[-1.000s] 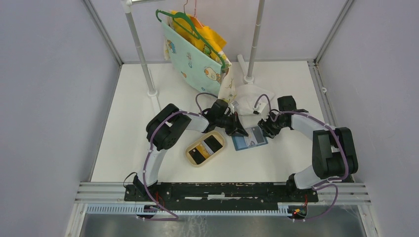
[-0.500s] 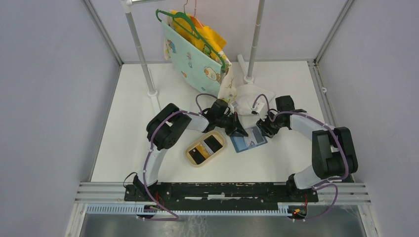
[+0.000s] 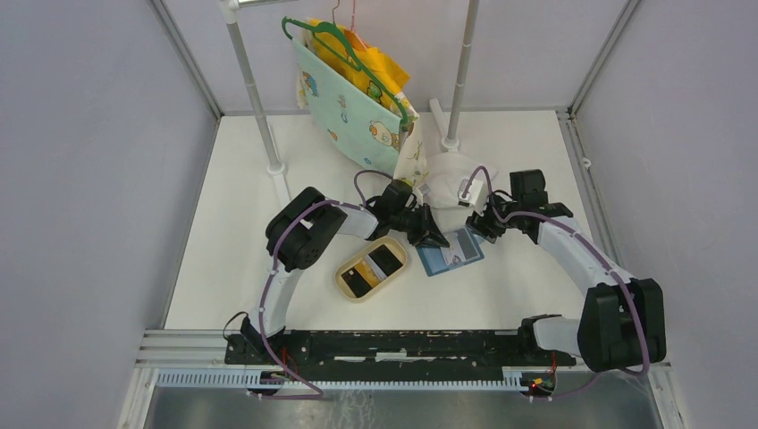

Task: Put the credit cards into the card holder
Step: Insert the credit card into the card holder.

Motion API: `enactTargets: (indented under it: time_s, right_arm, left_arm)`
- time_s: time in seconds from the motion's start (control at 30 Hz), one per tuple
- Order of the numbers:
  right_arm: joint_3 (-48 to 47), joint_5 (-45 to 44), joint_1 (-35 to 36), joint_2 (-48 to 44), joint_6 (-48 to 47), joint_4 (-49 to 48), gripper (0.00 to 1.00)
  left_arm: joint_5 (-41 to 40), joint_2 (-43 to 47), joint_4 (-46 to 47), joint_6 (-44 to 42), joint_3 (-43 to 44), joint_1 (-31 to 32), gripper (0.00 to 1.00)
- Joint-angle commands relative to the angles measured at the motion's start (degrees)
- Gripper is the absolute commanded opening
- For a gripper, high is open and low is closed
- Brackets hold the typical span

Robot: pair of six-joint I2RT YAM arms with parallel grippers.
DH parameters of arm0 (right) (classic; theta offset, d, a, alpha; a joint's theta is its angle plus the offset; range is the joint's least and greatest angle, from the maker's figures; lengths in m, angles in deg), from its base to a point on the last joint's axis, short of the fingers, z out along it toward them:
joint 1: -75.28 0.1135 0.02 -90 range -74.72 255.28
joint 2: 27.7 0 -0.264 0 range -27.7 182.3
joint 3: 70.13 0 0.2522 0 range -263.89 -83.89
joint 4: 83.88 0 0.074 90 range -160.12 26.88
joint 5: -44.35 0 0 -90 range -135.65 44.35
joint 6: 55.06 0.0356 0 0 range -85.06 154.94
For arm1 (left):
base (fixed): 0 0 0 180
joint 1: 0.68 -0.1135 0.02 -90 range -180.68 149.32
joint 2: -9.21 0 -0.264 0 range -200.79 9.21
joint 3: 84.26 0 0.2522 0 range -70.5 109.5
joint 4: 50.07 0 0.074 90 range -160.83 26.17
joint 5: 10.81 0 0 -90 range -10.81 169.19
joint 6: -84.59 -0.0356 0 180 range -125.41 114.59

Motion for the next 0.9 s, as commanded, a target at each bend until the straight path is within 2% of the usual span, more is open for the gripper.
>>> enactTargets:
  time_s: [0.0, 0.07, 0.13, 0.27, 0.3, 0.4, 0.57, 0.87]
  right_arm:
    - [0.9, 15.22, 2.15, -3.35, -9.81, 3.08, 0.57]
    - [3.36, 18.85, 5.2, -4.55, -15.0, 2.39, 0.51]
    - [5.47, 20.12, 8.71, -4.93, -19.48, 1.26, 0.4]
    - [5.18, 16.13, 15.53, -1.53, -19.11, -0.8, 0.12]
    - [4.87, 14.46, 16.98, -0.54, -18.04, -1.48, 0.08]
    - [5.24, 7.83, 21.52, 1.44, -13.37, -5.38, 0.06]
    - [7.03, -1.88, 27.29, 2.7, -10.66, -9.17, 0.05]
    - [7.79, -12.23, 30.23, 4.47, -9.07, -11.07, 0.05]
  left_arm:
    - [-2.45, -2.48, -3.94, -0.18, -0.26, 0.34, 0.17]
    - [-2.4, -2.5, -3.9, -0.27, -0.22, 0.35, 0.19]
    - [-2.3, -2.67, -3.83, -0.27, -0.22, 0.36, 0.2]
    - [-2.19, -2.82, -3.51, -0.27, -0.45, 0.34, 0.21]
    - [-2.11, -2.89, -3.42, -0.27, -0.59, 0.38, 0.21]
    - [-2.09, -2.81, -3.29, -0.27, -0.83, 0.31, 0.21]
    - [-2.09, -2.78, -3.28, -0.36, -0.92, 0.26, 0.21]
    - [-2.13, -2.68, -3.29, -0.45, -1.0, 0.26, 0.22]
